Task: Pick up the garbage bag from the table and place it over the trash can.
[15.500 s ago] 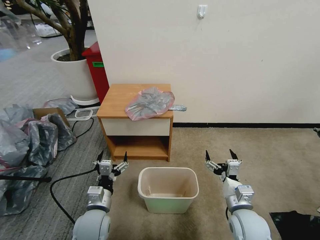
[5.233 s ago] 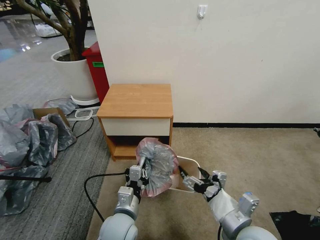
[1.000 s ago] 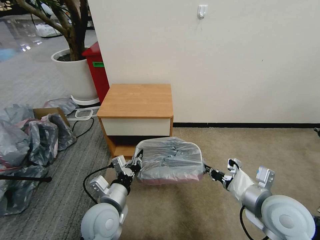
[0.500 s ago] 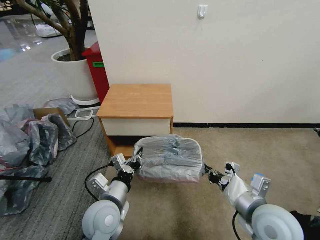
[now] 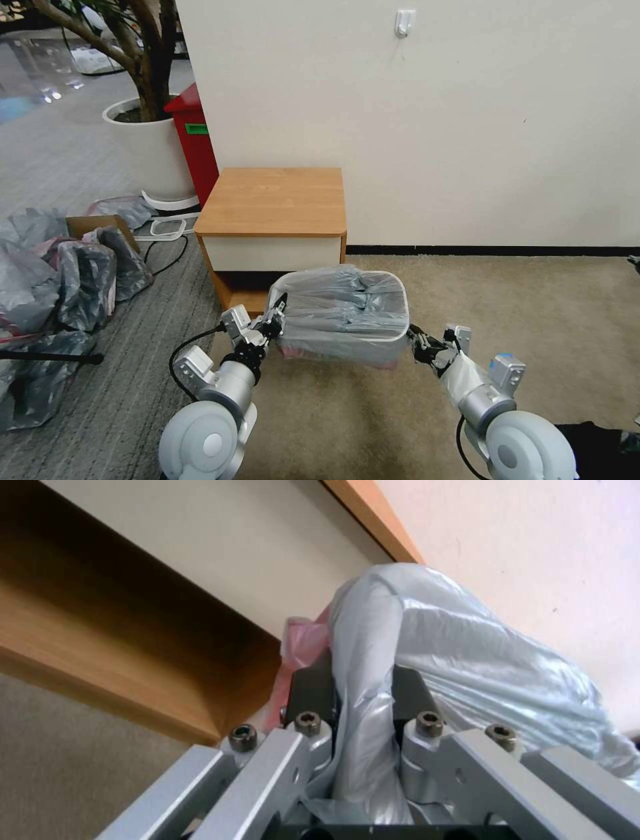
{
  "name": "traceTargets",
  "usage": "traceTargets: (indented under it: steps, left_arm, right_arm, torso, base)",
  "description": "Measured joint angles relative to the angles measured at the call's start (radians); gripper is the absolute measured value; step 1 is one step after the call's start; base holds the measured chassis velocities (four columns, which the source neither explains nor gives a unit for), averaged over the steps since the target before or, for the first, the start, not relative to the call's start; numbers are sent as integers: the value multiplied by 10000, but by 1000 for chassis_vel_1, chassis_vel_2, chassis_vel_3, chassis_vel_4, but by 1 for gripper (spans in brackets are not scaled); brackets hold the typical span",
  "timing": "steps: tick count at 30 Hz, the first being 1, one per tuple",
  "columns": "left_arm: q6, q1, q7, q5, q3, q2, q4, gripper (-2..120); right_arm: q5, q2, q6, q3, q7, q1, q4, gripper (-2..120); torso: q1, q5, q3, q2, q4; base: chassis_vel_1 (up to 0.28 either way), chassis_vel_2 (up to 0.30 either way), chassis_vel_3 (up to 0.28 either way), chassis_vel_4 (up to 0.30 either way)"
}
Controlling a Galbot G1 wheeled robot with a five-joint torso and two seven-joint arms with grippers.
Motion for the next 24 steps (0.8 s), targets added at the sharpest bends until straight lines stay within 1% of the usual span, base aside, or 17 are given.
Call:
traceTargets:
  steps: [1,3,6,10,13,14,17,18,20,21,22,24]
  left_arm:
    - [0,0,0,0,0,0,0,9]
    - [18,8,-3,-28,7,9,-48,9]
    - [31,13,-12,-28,10,20,-52,9]
    - [34,-2,-21,291,15,62,-43,9]
    - [32,-72,-33,734,-21,137,64,8]
    - [32,-72,-33,734,-21,137,64,8]
    - [32,-144,-116,1150,-78,203,189,8]
    - [32,-144,-116,1150,-78,203,189,8]
    - [33,-167,-188,1407,-107,274,316,8]
    - [35,-168,-202,1471,-109,297,350,8]
    - [35,-168,-202,1471,-109,297,350,8]
    - [39,-164,-208,1689,-102,351,429,8]
  right_arm:
    - [0,0,0,0,0,0,0,0]
    - [-506,99,268,-57,-77,40,-266,0]
    - [-664,179,345,-77,-91,29,-288,0]
    - [-552,170,354,6,-85,-221,145,0]
    - [-328,51,506,181,-62,-629,541,14]
    - [-328,51,506,181,-62,-629,541,14]
    - [-169,-4,968,356,-60,-1141,826,27]
    - [-169,-4,968,356,-60,-1141,826,27]
    - [17,30,1464,546,-148,-1573,1079,39]
    - [75,65,1672,633,-180,-1731,1204,41]
    - [75,65,1672,633,-180,-1731,1204,41]
    - [137,110,1981,901,-203,-1986,1556,52]
  torso:
    - [0,0,0,0,0]
    - [0,0,0,0,0]
    - [0,0,0,0,1]
    - [0,-1,0,0,1]
    - [0,-1,-1,0,1]
    - [0,-1,-1,0,1]
    - [0,0,0,0,0]
    - [0,0,0,0,0]
    - [0,-1,0,0,0]
    - [0,0,0,0,0]
    - [0,0,0,0,0]
    - [0,-1,-1,0,0]
  base:
    - [0,0,0,0]
    - [0,0,0,0]
    - [0,0,0,0]
    - [0,0,0,0]
    - [0,0,0,0]
    - [0,0,0,0]
    - [0,0,0,0]
    - [0,0,0,0]
    - [0,0,0,0]
    - [0,0,0,0]
    - [0,0,0,0]
    - [0,0,0,0]
